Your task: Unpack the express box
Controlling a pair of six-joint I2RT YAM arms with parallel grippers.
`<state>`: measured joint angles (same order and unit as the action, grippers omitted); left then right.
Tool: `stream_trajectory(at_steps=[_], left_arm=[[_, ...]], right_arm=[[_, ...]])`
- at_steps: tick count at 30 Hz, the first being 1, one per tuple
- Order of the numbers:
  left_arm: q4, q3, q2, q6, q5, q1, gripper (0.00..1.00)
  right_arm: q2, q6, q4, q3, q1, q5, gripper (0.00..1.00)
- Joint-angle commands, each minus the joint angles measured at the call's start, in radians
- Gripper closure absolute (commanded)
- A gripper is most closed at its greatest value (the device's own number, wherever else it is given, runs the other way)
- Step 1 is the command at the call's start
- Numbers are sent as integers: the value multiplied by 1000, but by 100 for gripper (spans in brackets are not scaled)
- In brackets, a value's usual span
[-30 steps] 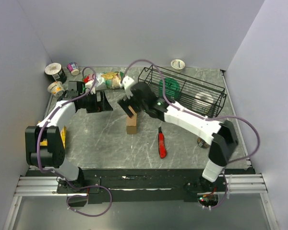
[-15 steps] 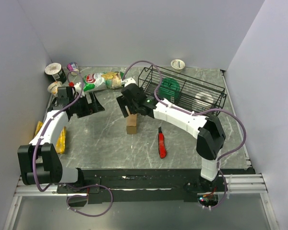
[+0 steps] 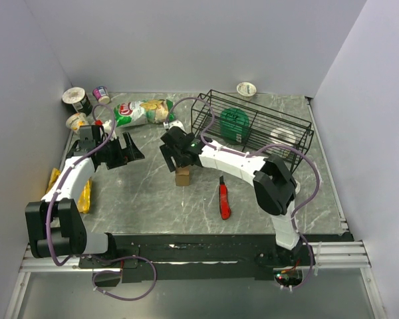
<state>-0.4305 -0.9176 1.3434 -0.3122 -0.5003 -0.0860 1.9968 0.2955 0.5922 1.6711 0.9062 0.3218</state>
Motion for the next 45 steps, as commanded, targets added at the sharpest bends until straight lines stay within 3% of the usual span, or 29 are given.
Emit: stream_trajectory(at_steps=[1, 2, 5, 6, 12, 25, 32, 35, 39, 45], left_arm=[[24, -4, -32, -13, -24, -4, 1], [29, -4, -32, -19, -26, -4, 1], [51, 5, -26, -34, -35, -4, 1], [56, 6, -24, -39, -41, -4, 1], [94, 8, 26, -34, -109, -1, 2], [275, -119, 341, -60, -329, 232, 5], [299, -194, 508, -117, -348, 249, 9], [239, -227, 557, -97, -317, 249, 10], [211, -236, 602, -90, -316, 249, 11], [179, -228, 625, -56, -284, 249, 11]], right_arm=[[0, 40, 9, 61, -15, 34, 13], [0, 40, 9, 59, -18, 34, 15], [-12, 44, 9, 46, -26, 4, 32], [-16, 44, 11, 36, -29, -1, 43], [-76, 27, -18, -14, -39, -87, 59], [-147, -27, -86, -128, -96, -247, 70], [-158, -55, -111, -140, -98, -348, 76], [-158, -73, -112, -136, -101, -357, 83], [-162, -84, -108, -137, -108, -333, 100], [-190, -114, -95, -151, -135, -316, 100]])
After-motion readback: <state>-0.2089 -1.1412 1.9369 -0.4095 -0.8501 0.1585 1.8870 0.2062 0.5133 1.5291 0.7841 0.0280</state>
